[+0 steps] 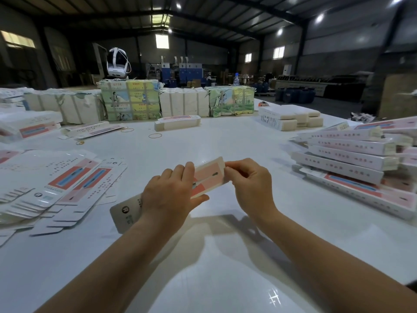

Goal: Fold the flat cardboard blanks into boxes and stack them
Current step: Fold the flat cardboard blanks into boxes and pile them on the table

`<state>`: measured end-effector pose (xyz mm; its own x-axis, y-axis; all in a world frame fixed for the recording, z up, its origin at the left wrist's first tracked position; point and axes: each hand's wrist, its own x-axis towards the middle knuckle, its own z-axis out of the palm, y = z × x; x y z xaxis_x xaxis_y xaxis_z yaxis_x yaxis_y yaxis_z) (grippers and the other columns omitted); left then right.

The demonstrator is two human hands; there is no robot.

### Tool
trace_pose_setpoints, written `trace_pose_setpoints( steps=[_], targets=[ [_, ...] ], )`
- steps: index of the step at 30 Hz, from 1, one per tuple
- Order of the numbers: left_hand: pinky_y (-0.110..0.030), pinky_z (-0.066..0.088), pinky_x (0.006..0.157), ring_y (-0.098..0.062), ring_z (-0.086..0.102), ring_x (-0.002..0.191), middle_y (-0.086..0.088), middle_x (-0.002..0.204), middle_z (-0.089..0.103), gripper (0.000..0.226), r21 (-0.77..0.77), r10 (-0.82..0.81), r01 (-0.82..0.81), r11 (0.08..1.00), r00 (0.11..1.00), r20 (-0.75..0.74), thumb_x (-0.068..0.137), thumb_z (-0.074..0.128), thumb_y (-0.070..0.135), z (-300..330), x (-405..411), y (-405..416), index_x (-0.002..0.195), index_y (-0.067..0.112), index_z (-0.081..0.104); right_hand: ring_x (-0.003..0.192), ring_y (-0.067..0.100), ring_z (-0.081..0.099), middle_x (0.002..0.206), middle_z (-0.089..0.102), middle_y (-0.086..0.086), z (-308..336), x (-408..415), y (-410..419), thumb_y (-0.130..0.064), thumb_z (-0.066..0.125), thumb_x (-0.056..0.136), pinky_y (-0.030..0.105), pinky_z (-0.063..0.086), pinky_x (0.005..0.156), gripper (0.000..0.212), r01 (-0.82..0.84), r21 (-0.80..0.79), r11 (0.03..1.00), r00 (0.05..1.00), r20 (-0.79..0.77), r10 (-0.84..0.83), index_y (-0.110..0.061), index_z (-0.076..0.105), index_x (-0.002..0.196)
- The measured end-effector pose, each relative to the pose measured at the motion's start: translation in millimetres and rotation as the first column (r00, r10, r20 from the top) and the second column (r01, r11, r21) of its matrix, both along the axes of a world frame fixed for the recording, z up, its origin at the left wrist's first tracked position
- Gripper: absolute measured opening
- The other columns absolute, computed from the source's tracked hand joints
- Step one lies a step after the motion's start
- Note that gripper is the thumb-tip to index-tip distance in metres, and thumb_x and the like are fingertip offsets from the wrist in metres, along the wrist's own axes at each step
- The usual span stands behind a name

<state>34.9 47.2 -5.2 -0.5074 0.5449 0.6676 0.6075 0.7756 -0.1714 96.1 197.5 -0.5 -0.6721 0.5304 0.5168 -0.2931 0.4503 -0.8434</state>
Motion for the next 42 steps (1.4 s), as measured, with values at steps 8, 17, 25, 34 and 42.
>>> trace_pose_setpoints(
  steps=[8, 17, 25, 34, 42],
  targets=[
    [-0.031, 0.044, 0.043, -0.029, 0.060, 0.057, -0.011, 0.075, 0.065, 0.071, 0.052, 0.027, -0.032, 0.998, 0.995, 0.099, 0.060, 0.080, 0.052, 3, 11, 6, 0.105, -0.001, 0.064, 0.069, 0.014, 0.056, 0.080, 0.058, 0.004, -4, 0, -6, -0.004, 0.064, 0.087, 0.016, 0.044, 0.064, 0.010, 0.150, 0.294, 0.944, 0.987, -0.105, -0.124, -0.006, 0.073, 0.091],
    [-0.029, 0.046, 0.047, -0.025, 0.062, 0.062, -0.009, 0.080, 0.066, 0.073, -0.041, 0.057, -0.054, 0.998, 0.995, 0.086, 0.065, 0.075, 0.058, 9, 19, 7, 0.110, 0.003, 0.064, 0.074, 0.014, 0.059, 0.081, 0.062, 0.003, -1, -3, -2, -0.010, 0.064, 0.088, 0.014, 0.047, 0.064, 0.010, 0.044, 0.067, 0.997, 0.998, -0.045, -0.041, -0.015, 0.066, 0.080],
    [-0.030, 0.047, 0.043, -0.026, 0.061, 0.056, -0.009, 0.076, 0.065, 0.071, -0.003, 0.017, -0.017, 1.000, 0.997, 0.077, 0.060, 0.080, 0.055, 4, 14, 7, 0.104, 0.002, 0.065, 0.071, 0.008, 0.057, 0.077, 0.058, -0.004, -4, -4, -2, -0.008, 0.063, 0.088, 0.012, 0.045, 0.064, 0.009, 0.078, 0.198, 0.977, 0.995, -0.081, -0.063, -0.008, 0.072, 0.088],
    [-0.024, 0.036, 0.054, -0.015, 0.059, 0.077, 0.012, 0.097, 0.059, 0.066, -0.037, -0.004, 0.014, 0.999, 0.967, 0.256, 0.067, 0.061, 0.073, 9, -13, -18, 0.115, 0.031, 0.043, 0.119, 0.014, 0.044, 0.133, 0.044, 0.003, -8, -5, -4, -0.007, 0.066, 0.080, 0.021, 0.042, 0.097, 0.062, -0.176, 0.473, 0.863, 0.984, 0.115, 0.137, -0.015, 0.045, 0.138],
    [-0.042, 0.050, 0.078, -0.029, 0.061, 0.093, -0.007, 0.110, 0.064, 0.074, -0.109, -0.222, 0.238, 0.965, 0.965, 0.137, 0.073, 0.048, 0.069, -15, -39, -25, 0.119, 0.012, 0.058, 0.113, 0.035, 0.044, 0.129, 0.051, 0.016, -16, -10, 10, -0.019, 0.067, 0.084, 0.048, 0.042, 0.091, 0.056, -0.271, 0.849, 0.455, 0.958, 0.286, 0.037, -0.012, 0.049, 0.136]
  ],
)
